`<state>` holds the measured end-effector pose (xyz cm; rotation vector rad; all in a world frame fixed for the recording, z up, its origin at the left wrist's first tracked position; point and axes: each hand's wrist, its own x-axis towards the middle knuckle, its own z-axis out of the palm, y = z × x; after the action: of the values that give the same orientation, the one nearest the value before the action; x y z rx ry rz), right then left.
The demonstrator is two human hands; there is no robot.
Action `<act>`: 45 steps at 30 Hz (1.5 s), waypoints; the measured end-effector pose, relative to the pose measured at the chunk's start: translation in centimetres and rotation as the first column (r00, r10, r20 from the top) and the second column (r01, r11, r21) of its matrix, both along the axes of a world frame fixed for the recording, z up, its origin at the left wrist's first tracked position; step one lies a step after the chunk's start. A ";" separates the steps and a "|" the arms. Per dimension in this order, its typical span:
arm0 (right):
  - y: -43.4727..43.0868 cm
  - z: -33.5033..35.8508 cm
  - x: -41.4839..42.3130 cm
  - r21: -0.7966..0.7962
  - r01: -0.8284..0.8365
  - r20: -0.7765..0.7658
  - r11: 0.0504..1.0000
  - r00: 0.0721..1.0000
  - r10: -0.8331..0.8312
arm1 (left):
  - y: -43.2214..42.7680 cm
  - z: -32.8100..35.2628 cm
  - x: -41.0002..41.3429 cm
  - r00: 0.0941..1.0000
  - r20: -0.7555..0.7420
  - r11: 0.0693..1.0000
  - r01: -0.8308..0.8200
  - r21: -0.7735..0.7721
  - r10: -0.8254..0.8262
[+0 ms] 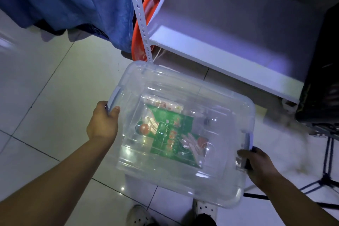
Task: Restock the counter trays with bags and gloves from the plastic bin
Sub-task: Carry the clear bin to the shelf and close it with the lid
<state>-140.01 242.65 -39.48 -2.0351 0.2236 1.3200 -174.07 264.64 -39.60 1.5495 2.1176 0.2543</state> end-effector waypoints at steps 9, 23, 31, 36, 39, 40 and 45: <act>-3.5 11.2 2.7 0.127 -0.025 -0.149 0.992 0.988 0.044 | -0.5 11.6 3.3 0.988 0.097 0.989 0.109 0.100 -0.118; -3.0 20.5 5.8 0.339 0.144 -0.048 0.930 0.990 -0.136 | 7.5 25.2 14.3 0.877 0.005 0.874 0.478 0.092 -0.480; -0.3 21.5 3.5 0.296 0.335 -0.155 0.894 0.941 -0.301 | -3.9 24.8 16.0 0.931 0.365 0.971 0.082 -0.223 0.005; 2.9 22.4 0.9 0.225 0.455 -0.207 0.862 0.886 -0.414 | -8.6 24.8 18.5 0.884 0.463 0.894 0.149 -0.423 0.072; 4.4 23.6 -0.2 0.214 0.443 -0.245 0.871 0.887 -0.391 | -7.6 25.5 18.3 0.891 0.442 0.901 0.102 -0.422 0.106; 4.9 24.1 -0.5 0.220 0.428 -0.259 0.876 0.892 -0.371 | -6.8 25.6 17.9 0.885 0.450 0.908 0.091 -0.410 0.115; 7.8 25.3 -1.9 0.271 0.322 -0.180 0.907 0.943 -0.281 | -0.3 26.0 15.7 0.815 0.569 0.930 0.116 -0.350 0.113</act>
<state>-141.94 250.42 -14.13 -1.5862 0.3645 1.2150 -158.35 264.34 -13.64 1.0691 1.5617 0.2679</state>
